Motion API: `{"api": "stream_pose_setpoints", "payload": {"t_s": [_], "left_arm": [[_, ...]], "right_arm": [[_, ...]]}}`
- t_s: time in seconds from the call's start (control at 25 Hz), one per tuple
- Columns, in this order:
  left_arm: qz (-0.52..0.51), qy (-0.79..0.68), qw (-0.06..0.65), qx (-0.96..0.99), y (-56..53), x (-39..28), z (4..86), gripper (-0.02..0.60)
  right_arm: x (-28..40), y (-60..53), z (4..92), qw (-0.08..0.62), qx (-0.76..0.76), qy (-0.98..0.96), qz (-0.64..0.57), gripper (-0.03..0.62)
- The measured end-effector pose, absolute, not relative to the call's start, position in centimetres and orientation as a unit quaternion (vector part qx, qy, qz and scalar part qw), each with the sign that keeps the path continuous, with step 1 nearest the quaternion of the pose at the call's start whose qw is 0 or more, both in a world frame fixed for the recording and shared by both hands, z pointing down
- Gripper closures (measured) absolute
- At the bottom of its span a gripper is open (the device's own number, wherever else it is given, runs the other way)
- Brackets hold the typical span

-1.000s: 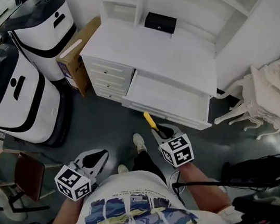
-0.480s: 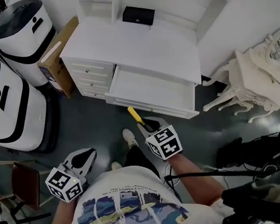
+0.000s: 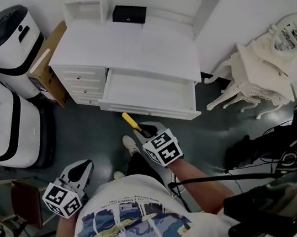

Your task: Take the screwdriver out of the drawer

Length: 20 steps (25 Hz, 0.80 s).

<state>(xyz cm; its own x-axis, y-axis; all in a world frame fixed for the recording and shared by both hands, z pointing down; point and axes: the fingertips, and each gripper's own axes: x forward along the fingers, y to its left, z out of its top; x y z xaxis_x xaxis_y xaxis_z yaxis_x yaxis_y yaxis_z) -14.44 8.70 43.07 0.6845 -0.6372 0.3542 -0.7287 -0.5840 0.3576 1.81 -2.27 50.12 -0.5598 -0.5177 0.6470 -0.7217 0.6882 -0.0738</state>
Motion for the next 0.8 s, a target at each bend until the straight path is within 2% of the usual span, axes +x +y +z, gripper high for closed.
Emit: {"api": "stream_pose_setpoints", "payload": {"t_s": [0.8], "left_arm": [[0.100, -0.372, 0.242, 0.891, 7.1, -12.8, 43.1, 0.568]], "right_arm": [[3.4, -3.4, 50.6, 0.303, 0.364, -0.863, 0.176, 0.503]]}}
